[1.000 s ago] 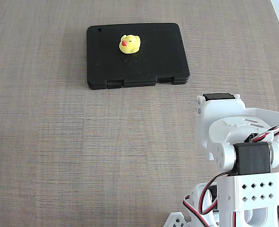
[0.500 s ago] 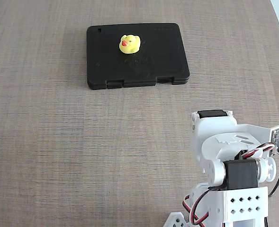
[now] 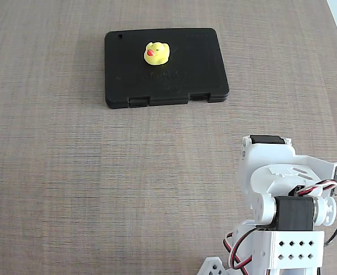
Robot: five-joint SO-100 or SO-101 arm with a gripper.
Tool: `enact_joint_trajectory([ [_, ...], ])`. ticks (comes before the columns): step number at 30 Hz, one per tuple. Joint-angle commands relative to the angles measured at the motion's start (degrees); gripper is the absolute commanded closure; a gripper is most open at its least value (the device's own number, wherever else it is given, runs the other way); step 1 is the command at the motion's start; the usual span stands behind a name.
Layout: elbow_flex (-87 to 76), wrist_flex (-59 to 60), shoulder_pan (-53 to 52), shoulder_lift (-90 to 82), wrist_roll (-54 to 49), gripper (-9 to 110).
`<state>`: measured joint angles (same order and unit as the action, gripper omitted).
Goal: Grasp a duck and put it on the black surface.
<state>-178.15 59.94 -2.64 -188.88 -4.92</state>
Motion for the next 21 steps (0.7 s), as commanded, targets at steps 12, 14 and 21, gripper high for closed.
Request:
enact_joint_trajectory([
  [12, 0.2, -0.1, -1.5, -3.8, -0.3, 102],
  [14, 0.1, -0.2, -1.5, -3.8, -0.3, 101],
  [21, 0.1, -0.2, -1.5, -3.8, -0.3, 101],
])
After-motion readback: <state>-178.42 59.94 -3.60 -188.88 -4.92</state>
